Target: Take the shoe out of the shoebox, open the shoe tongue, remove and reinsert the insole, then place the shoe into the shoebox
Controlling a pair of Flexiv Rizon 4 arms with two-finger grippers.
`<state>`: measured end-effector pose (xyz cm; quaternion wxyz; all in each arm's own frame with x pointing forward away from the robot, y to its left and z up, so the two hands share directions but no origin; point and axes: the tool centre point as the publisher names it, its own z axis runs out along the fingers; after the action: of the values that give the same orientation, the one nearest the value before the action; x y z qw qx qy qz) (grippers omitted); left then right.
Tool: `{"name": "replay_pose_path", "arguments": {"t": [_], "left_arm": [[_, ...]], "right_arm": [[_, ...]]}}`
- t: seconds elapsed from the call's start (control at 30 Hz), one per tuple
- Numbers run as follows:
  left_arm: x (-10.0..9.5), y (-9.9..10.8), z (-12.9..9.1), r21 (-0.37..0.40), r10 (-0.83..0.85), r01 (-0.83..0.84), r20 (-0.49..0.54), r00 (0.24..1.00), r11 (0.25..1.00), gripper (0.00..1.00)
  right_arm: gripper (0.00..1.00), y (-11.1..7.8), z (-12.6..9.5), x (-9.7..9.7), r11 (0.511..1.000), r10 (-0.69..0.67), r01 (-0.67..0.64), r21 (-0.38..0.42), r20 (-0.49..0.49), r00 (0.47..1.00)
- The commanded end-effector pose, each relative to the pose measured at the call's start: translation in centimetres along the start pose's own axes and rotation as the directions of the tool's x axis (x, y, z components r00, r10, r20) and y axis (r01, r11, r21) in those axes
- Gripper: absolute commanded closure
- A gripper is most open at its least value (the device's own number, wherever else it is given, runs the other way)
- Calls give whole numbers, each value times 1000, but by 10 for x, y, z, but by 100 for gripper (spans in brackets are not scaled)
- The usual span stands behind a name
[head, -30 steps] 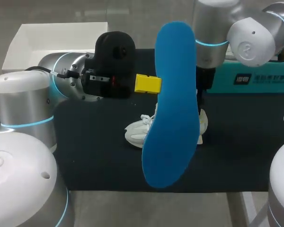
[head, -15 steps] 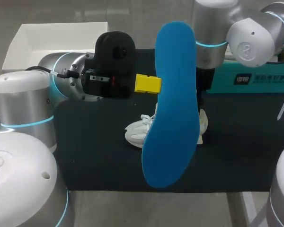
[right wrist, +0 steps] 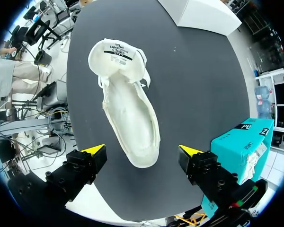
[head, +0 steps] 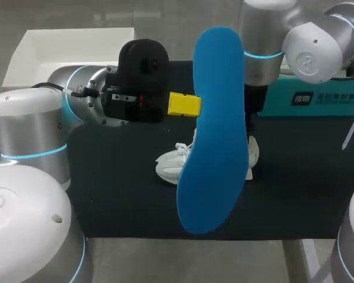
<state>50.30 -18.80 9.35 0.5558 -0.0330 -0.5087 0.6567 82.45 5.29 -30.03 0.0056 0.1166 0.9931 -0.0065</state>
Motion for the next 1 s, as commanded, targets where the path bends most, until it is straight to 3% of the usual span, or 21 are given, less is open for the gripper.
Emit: {"name": "replay_pose_path", "arguments": {"t": [0.03, 0.87, 1.0], "left_arm": [[0, 0, 1, 1, 2, -2, 0, 1000, 1000, 100], [0, 0, 1, 1, 2, -2, 0, 1000, 1000, 100], [0, 0, 1, 1, 2, -2, 0, 1000, 1000, 100]], "right_arm": [[0, -1, 0, 1, 1000, 0, 0, 0, 2, 1000], [0, -1, 0, 1, 1000, 0, 0, 0, 2, 1000], [0, 13, 3, -14, 997, -66, 65, 46, 23, 998]]}}
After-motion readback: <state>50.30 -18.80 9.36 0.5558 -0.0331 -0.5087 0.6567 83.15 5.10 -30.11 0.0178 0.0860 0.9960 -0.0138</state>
